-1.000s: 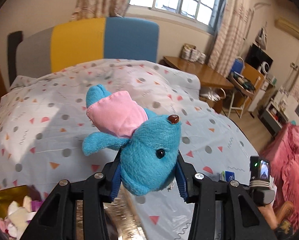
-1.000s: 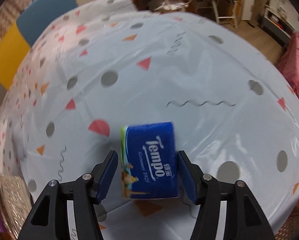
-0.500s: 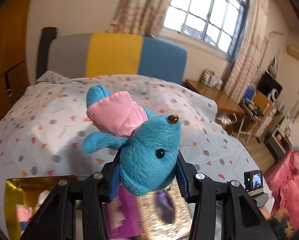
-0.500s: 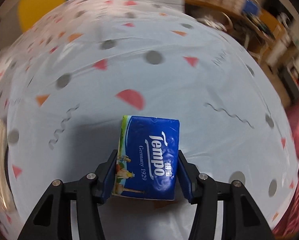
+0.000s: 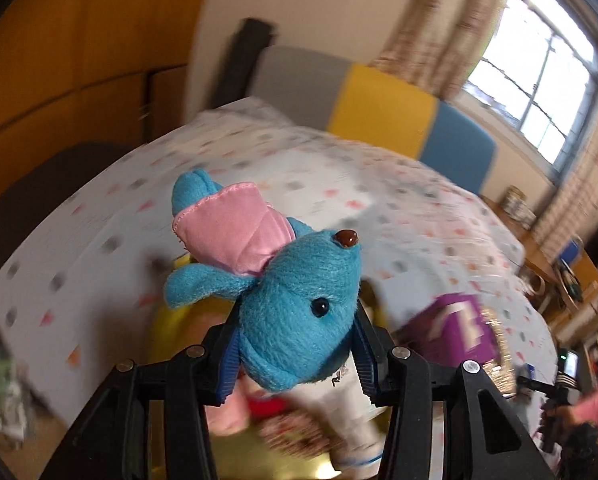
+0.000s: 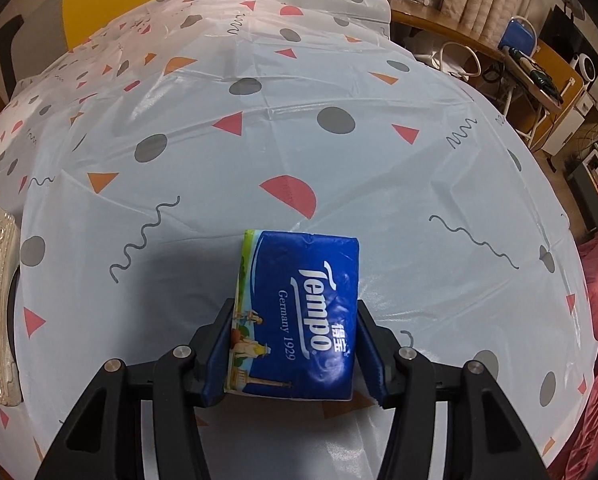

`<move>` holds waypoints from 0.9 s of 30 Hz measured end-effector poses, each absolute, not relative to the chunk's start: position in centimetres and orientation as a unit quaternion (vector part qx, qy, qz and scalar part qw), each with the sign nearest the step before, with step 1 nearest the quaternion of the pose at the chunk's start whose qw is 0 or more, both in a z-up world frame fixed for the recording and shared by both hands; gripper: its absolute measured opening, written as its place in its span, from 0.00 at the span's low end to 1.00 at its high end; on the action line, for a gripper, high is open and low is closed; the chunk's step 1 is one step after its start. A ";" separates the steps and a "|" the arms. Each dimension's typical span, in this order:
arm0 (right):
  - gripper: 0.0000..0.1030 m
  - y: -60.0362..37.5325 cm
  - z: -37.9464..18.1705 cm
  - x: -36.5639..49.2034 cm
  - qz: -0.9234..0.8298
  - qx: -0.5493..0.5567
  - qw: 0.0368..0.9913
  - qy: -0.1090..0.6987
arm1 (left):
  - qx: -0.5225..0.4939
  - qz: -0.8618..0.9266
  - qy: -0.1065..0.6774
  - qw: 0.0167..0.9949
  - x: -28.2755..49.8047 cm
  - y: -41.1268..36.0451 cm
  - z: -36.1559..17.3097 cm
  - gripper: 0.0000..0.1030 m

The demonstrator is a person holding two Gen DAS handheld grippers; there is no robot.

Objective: Organize soft objects
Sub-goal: 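Carry the blue bear into the gold tin and open the left tool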

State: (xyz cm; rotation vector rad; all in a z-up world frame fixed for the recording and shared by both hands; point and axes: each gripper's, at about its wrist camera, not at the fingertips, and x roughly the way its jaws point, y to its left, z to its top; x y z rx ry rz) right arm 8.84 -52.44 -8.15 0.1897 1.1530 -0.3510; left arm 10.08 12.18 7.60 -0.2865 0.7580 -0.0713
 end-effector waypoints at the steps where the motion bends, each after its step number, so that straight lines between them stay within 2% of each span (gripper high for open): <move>1: 0.54 -52.1 -8.2 8.9 -0.166 0.086 0.820 0.541 | -0.147 -0.026 0.372 0.916 9.4 13.2 7.0 0.47; 6: 0.54 -51.7 -8.0 8.7 -0.167 0.077 0.824 0.537 | -0.163 -0.004 0.399 0.902 5.6 16.2 2.9 0.47; 13: 0.53 -50.9 -7.9 8.4 -0.171 0.060 0.828 0.531 | -0.160 -0.061 0.422 0.890 3.7 13.3 -0.6 0.47; 27: 0.53 -50.8 -7.8 8.5 -0.170 0.049 0.828 0.532 | -0.146 -0.056 0.486 0.860 7.7 9.1 -5.3 0.47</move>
